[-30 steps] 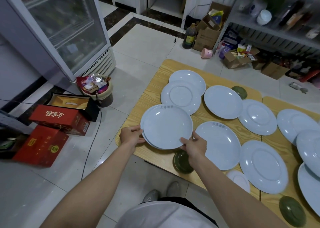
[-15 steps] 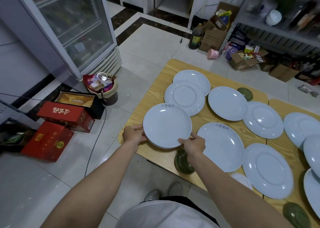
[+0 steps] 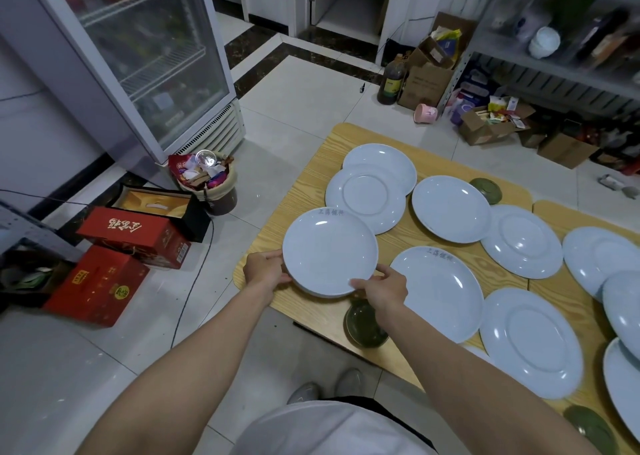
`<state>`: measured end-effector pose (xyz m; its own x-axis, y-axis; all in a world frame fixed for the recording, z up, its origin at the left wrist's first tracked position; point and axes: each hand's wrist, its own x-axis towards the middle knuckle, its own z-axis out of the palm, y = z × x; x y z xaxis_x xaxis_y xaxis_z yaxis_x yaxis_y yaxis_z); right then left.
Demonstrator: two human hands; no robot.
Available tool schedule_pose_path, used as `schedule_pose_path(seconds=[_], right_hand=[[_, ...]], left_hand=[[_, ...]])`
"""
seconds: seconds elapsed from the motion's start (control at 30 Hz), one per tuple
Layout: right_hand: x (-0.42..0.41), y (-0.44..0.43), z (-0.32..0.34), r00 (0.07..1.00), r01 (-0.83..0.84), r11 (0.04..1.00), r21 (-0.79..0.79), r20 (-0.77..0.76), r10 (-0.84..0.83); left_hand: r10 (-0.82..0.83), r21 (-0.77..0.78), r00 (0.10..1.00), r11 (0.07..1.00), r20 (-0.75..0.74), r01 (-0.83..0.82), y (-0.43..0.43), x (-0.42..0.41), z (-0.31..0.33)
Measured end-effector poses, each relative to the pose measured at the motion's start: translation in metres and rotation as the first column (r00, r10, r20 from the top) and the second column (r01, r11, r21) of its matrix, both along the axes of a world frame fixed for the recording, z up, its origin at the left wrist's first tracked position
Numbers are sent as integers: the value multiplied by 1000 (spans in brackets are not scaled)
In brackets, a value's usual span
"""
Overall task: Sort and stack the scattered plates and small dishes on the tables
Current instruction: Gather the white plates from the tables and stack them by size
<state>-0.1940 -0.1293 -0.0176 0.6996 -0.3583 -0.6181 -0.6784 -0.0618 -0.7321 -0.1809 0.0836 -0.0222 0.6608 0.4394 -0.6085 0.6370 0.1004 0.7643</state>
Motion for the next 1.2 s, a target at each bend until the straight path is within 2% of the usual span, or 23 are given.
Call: schedule_pose_path(seconds=[0.07,0.13,0.2,0.27,0.33,0.4,0.47,0.5,0.53,0.67,0.83,1.03,1.2], right_hand=[[0,-2,2,1000,-19,1000,9,-16,19],[2,-6,6,998,-53,998,-46,-23,52],[6,-11,13,988,-148,974,-170,21,154],[10,-19,27,935,-300,896,-328,84,344],[18,-27,43,827,-436,746,-503,101,552],[28,-37,58,675,-519,490,-700,16,738],[40,-46,71,543,-523,186,-832,-157,825],[46,-52,77,508,-513,84,-854,-223,832],[51,-57,83,495,-505,29,-863,-262,828],[68,-77,108,506,-472,-57,-880,-324,799],[83,-98,132,511,-416,-55,-908,-284,811],[92,-111,141,521,-347,-26,-937,-216,826],[101,-112,136,513,-365,-12,-931,-212,831]], left_hand=[[-3,14,1000,1000,7,3,-2,-2,4],[-37,64,999,997,21,36,-3,-3,10],[-162,249,986,958,51,144,-5,-1,13],[-353,454,934,841,49,294,-9,3,23],[-532,605,846,676,6,421,-16,11,36],[-671,739,734,444,-101,507,-26,23,50],[-759,818,623,230,-188,527,-38,35,66],[-784,836,576,143,-231,529,-45,41,74],[-799,845,538,73,-269,530,-52,47,81],[-822,872,465,-75,-328,483,-78,66,106],[-797,903,498,-134,-343,408,-109,81,128],[-777,920,539,-128,-325,370,-126,89,139],[-765,923,565,-98,-309,372,-126,96,140]])
